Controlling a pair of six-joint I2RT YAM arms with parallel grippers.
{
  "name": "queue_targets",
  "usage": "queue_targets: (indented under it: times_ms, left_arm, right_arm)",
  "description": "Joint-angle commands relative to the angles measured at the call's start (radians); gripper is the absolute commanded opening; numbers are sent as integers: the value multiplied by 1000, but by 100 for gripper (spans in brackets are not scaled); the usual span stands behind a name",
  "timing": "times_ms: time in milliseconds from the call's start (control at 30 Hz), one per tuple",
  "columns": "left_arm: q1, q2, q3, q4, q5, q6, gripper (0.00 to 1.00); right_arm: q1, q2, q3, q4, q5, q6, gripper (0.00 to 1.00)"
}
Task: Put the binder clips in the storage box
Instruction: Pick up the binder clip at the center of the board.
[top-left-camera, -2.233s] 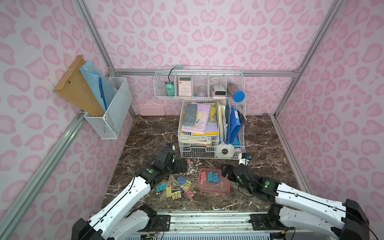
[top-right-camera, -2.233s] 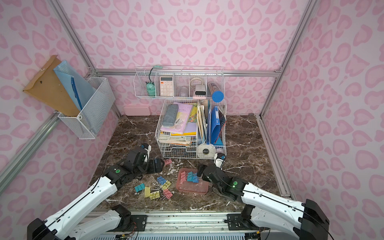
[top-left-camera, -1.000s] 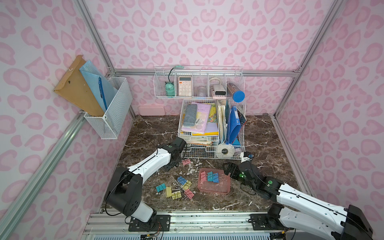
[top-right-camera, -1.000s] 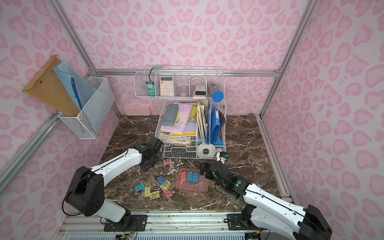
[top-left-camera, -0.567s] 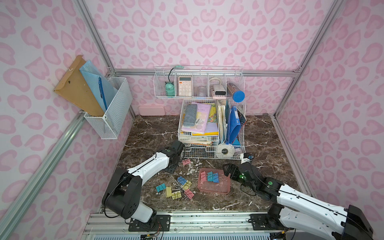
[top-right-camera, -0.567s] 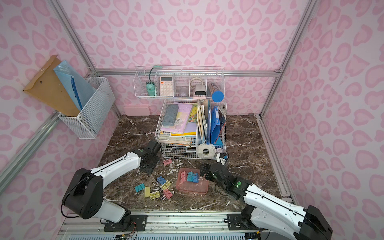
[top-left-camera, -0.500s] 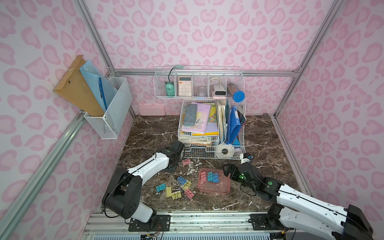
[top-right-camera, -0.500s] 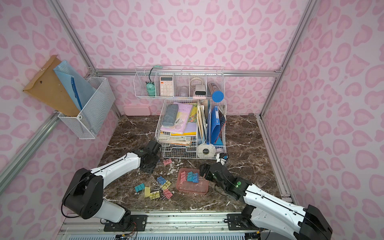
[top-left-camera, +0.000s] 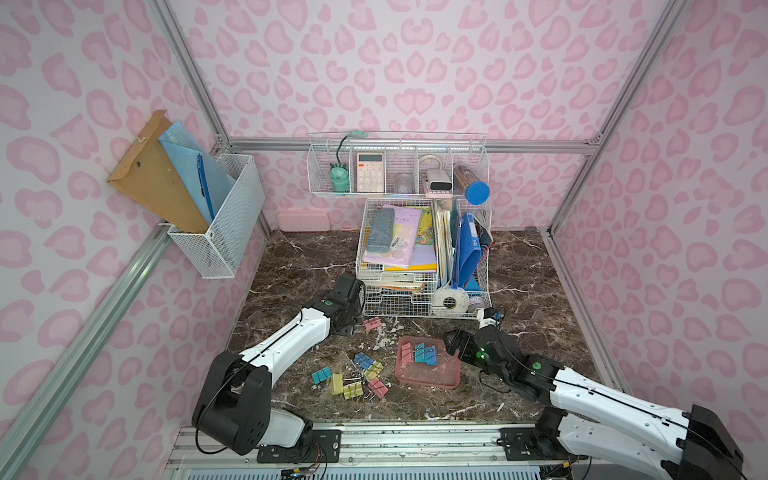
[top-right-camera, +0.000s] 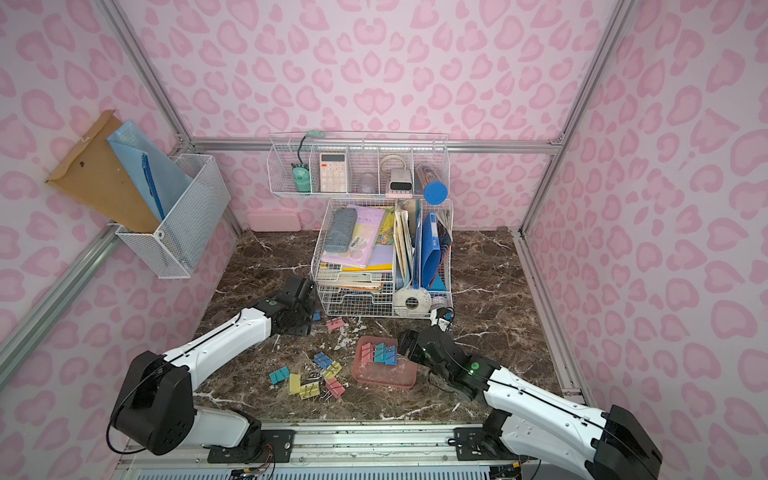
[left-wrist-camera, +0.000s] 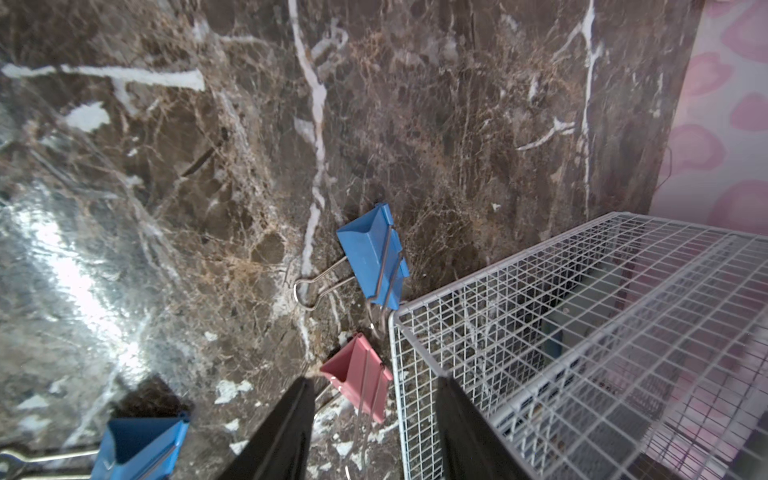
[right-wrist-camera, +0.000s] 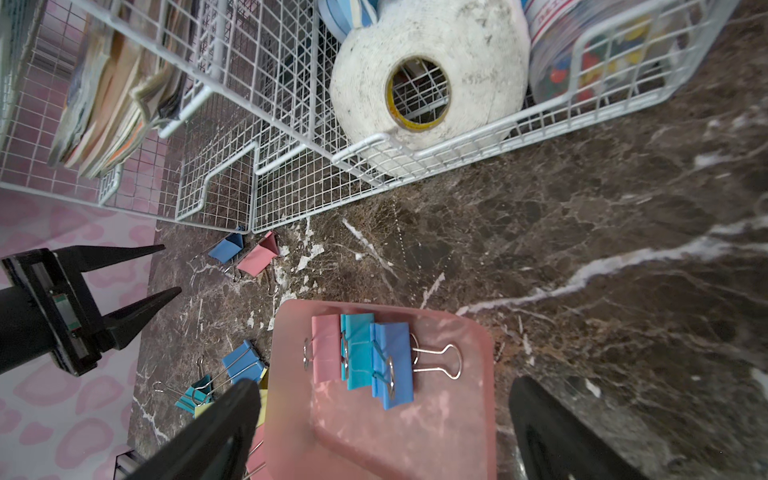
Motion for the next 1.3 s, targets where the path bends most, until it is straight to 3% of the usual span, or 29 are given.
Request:
queue_targets:
  times_ms: [0, 300, 633, 733, 1000, 1267]
  left_arm:
    - [19, 38, 7, -43, 6, -8, 53]
    - [54, 140, 17, 79, 44, 40, 47]
    - [60, 135, 14, 62, 39, 62, 21]
    - [61, 127, 19, 41, 36, 81, 17]
    - [85, 72, -5, 28, 32, 97, 0]
    - [111, -146, 26, -89, 47, 238, 0]
  right_arm:
    - [3, 14, 13, 35, -8, 5, 97]
    - [13, 36, 42, 0, -17, 0, 97]
    - [13, 4, 25, -5, -2, 17, 97]
    - [17, 8, 30, -4, -2, 22, 97]
    - [22, 13, 38, -2, 5, 22, 97]
    - [16, 45, 73, -4, 28, 4, 98]
